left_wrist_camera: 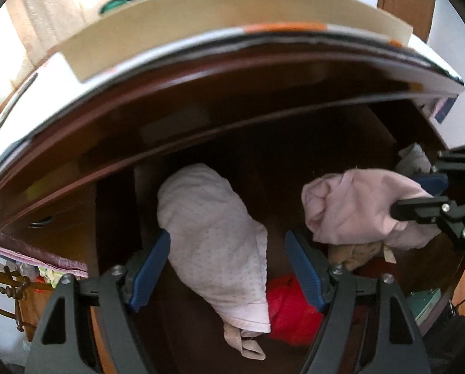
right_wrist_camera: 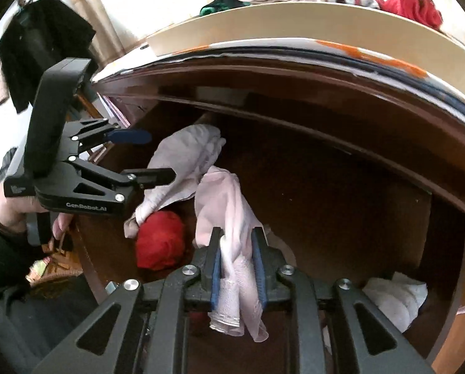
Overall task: Take underwear out of drawer
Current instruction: 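Grasp pink underwear with the right tool from the drawer, then grasp white dotted underwear with the left tool from the drawer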
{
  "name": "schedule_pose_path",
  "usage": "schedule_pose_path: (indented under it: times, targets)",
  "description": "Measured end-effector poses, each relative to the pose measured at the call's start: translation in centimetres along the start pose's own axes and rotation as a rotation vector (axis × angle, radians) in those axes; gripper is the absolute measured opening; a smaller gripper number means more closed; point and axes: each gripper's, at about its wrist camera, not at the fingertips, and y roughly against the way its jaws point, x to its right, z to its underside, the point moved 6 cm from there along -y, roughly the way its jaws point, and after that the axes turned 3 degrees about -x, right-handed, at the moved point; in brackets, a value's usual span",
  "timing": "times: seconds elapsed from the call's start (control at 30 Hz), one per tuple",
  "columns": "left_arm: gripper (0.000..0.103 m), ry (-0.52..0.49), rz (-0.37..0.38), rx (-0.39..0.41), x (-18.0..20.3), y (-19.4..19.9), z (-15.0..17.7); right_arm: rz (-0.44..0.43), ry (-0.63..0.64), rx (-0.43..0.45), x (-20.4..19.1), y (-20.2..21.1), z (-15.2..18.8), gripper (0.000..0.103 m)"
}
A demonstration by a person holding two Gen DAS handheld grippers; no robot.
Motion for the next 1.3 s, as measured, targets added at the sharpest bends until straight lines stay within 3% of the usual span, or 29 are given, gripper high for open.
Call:
schedule_pose_path:
  times: [0.23, 0.37, 0.63, 0.7, 0.87, 1.0, 1.17, 1.3]
  targets:
    - [0.077, -0.072, -0.014, -0.089, 1.0, -1.9, -0.5, 0.044, 0.032, -0.076, -0.3, -1.7, 0.5, 0.031]
    - [0.077, -0.045, 0.013, -0.148, 0.7, -3.1, -0.6, 0.039, 0.038, -0.12, -0.4, -2.6, 0.9, 0.032]
    - [0.077, -0.053, -0.01, -0.161, 1.2, -3.2, -0.2, 0.027, 0.067, -0.143, -0.6, -2.5, 1.1, 0.035]
    - [0.076, -0.031, 0.021, -0.166, 1.1, -3.7, -1.2, 0.049, 0.085, -0.138, -0.8, -2.6, 0.6, 0.037]
    - [0.078, -0.002, 0.051, -0.168, 0.9, -4.1, -1.8, -0.005, 0.088, -0.157, -0.8, -3.4, 0.3, 0.038]
    - [0.079, 0.001, 0.032, -0.164, 0.2, -4.3, -1.7, -0.074, 0.037, -0.174, 0.2, -3.8, 0.2, 0.038]
    - [0.087, -0.032, -0.024, -0.155, 0.3, -4.6, -2.8, -0.089, 0.059, -0.204, -1.2, -4.3, 0.6, 0.038]
    - [0.087, -0.017, -0.009, -0.174, 0.0, -5.6, -3.6, -0.114, 0.04, -0.213, -1.3, -4.2, 0.7, 0.038]
